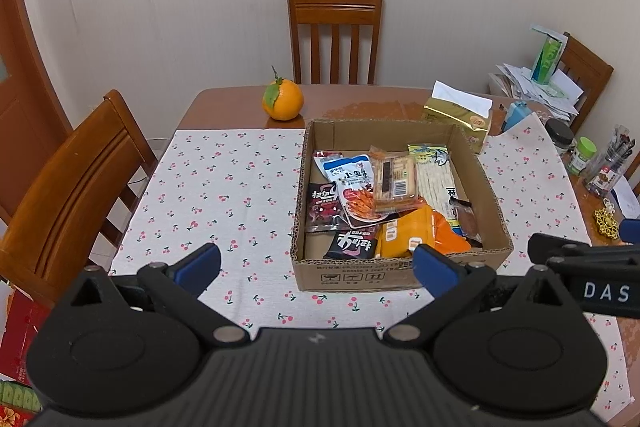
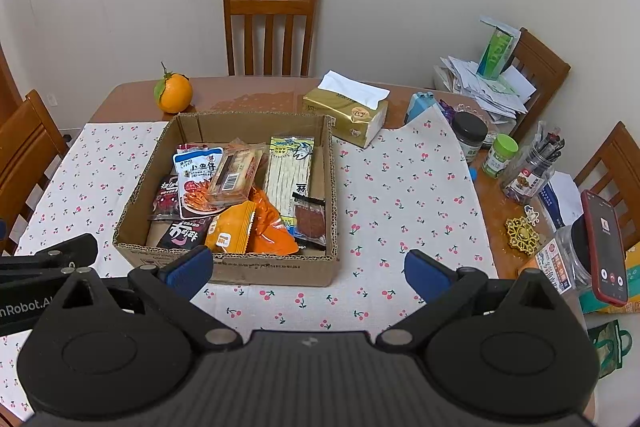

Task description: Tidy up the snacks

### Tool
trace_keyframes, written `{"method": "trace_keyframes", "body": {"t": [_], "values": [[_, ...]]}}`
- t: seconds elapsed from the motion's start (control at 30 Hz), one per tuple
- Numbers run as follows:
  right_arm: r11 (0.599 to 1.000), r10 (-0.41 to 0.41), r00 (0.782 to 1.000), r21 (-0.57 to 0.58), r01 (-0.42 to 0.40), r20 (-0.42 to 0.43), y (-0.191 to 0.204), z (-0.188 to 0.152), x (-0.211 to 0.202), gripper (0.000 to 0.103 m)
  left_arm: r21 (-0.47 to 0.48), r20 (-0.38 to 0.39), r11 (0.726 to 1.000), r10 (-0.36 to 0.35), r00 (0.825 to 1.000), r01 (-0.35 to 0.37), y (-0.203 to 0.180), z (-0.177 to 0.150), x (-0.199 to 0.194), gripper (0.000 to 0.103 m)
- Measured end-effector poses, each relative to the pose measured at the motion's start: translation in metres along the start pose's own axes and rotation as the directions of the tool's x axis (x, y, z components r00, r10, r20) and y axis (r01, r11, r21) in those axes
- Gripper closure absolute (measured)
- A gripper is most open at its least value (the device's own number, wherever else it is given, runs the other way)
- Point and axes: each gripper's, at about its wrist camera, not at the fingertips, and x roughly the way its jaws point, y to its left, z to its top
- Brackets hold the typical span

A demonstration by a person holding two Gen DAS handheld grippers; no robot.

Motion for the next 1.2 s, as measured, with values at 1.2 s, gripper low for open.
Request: {"method": "trace_keyframes", "body": {"t": [1.2], "values": [[1.0,-0.002,1.0,-0.001,0.002,0.004,0.0021,0.0004,-0.0008,0.0,-0.005,-0.006,1.0,0.012,1.0,-0.012,0.0005,-0.0005,-0.0026,0.001]]}}
